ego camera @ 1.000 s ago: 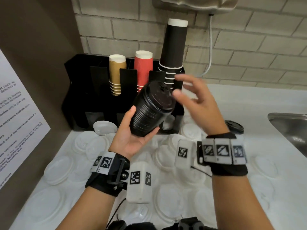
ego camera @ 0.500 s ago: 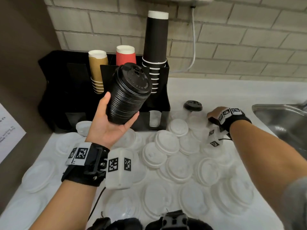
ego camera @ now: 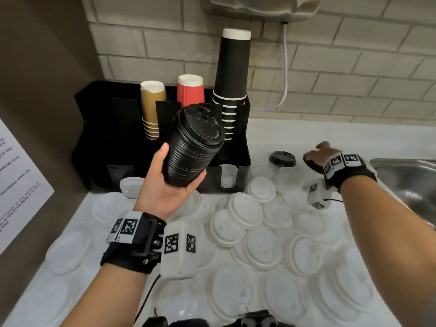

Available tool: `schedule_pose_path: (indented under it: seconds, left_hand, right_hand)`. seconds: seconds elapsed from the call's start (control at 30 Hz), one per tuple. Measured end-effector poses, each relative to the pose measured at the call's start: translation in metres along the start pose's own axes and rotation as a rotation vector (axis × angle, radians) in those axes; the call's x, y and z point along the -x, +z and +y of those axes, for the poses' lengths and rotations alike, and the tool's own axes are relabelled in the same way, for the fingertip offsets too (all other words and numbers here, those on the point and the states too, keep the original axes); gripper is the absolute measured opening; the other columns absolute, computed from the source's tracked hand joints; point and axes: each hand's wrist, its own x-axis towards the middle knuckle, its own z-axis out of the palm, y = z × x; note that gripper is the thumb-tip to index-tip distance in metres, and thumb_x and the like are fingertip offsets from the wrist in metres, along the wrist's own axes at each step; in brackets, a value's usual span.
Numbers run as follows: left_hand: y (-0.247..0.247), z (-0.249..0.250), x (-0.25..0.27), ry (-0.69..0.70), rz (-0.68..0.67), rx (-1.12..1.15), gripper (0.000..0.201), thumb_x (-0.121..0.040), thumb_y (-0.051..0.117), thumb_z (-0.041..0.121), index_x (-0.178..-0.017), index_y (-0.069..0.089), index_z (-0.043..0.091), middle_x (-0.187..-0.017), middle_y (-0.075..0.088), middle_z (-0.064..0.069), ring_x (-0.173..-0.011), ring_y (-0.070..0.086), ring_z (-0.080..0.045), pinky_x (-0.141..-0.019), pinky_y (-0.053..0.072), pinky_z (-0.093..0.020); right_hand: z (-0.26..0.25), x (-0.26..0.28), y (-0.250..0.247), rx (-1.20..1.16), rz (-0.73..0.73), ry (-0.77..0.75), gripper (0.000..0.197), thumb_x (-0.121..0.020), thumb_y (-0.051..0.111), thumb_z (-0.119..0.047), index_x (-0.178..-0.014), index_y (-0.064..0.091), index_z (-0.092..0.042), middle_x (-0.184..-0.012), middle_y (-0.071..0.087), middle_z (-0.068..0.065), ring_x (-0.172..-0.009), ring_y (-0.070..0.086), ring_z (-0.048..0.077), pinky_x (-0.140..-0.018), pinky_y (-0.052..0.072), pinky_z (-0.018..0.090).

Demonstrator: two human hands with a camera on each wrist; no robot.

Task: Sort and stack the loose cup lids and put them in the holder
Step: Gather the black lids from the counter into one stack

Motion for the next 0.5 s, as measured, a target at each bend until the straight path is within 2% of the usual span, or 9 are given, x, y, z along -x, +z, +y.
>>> schedule_pose_path:
  seconds: [0.07, 0.13, 0.17, 0.23, 0.3, 0.37, 0.5]
  left_hand:
    - [0.0, -0.002, 0.0, -0.004, -0.004, 0.004, 0.043, -0.073, 0.068, 0.047, -0.101, 0.078, 0.016, -0.124, 0.067, -0.011, -0.112, 0.065, -0.028, -0.095, 0.052, -0.044]
    - [0.001, -0.005, 0.0, -0.012, -0.009, 0.008, 0.042, -0.073, 0.068, 0.047, -0.101, 0.078, 0.017, -0.124, 0.067, -0.011, -0.112, 0.066, -0.027, -0.096, 0.051, -0.045]
    - [0.001, -0.006, 0.0, -0.017, -0.011, 0.011, 0.042, -0.074, 0.068, 0.047, -0.1, 0.079, 0.017, -0.124, 0.067, -0.011, -0.112, 0.066, -0.027, -0.095, 0.051, -0.045]
    - [0.001, -0.007, 0.001, -0.027, -0.004, 0.022, 0.042, -0.073, 0.067, 0.047, -0.099, 0.079, 0.016, -0.123, 0.068, -0.011, -0.111, 0.066, -0.027, -0.094, 0.052, -0.044]
    - [0.001, -0.008, 0.003, -0.034, -0.001, 0.021, 0.041, -0.074, 0.066, 0.047, -0.097, 0.079, 0.017, -0.122, 0.068, -0.01, -0.11, 0.067, -0.026, -0.094, 0.053, -0.043]
    - [0.001, -0.008, 0.004, -0.032, 0.01, 0.017, 0.042, -0.074, 0.065, 0.047, -0.1, 0.079, 0.017, -0.122, 0.069, -0.01, -0.11, 0.067, -0.025, -0.094, 0.052, -0.042]
    - [0.003, -0.007, 0.005, -0.02, 0.048, 0.03, 0.053, -0.075, 0.067, 0.046, -0.119, 0.066, 0.016, -0.126, 0.066, -0.011, -0.113, 0.065, -0.026, -0.091, 0.055, -0.041]
  right_hand:
    - [-0.025, 0.021, -0.02, -0.212, 0.018, -0.101, 0.054, -0.088, 0.053, -0.047, -0.133, 0.035, -0.023, -0.124, 0.054, 0.02, -0.106, 0.058, 0.035, -0.082, 0.046, 0.039]
    - [-0.049, 0.051, -0.032, -0.54, -0.098, -0.287, 0.041, -0.086, 0.058, -0.04, -0.123, 0.041, -0.032, -0.109, 0.058, 0.015, -0.09, 0.062, 0.028, -0.078, 0.054, 0.039]
    - [-0.061, 0.068, -0.035, -0.684, -0.178, -0.405, 0.036, -0.085, 0.06, -0.033, -0.118, 0.044, -0.034, -0.104, 0.059, 0.012, -0.083, 0.063, 0.023, -0.074, 0.055, 0.035]
    - [-0.083, 0.107, -0.037, -0.823, -0.291, -0.659, 0.037, -0.08, 0.064, -0.025, -0.11, 0.049, -0.039, -0.101, 0.06, 0.009, -0.081, 0.065, 0.019, -0.076, 0.055, 0.031]
    - [-0.1, 0.142, -0.037, -0.821, -0.313, -0.861, 0.044, -0.073, 0.068, -0.023, -0.107, 0.051, -0.044, -0.1, 0.058, 0.004, -0.086, 0.065, 0.014, -0.079, 0.056, 0.027]
    - [-0.111, 0.166, -0.036, -0.735, -0.252, -1.011, 0.052, -0.072, 0.074, -0.02, -0.112, 0.048, -0.04, -0.101, 0.055, -0.002, -0.089, 0.061, 0.009, -0.08, 0.053, 0.022]
    - [-0.124, 0.195, -0.029, -0.678, -0.217, -1.144, 0.058, -0.075, 0.076, -0.006, -0.118, 0.044, -0.027, -0.105, 0.049, -0.008, -0.093, 0.053, 0.006, -0.075, 0.052, 0.021]
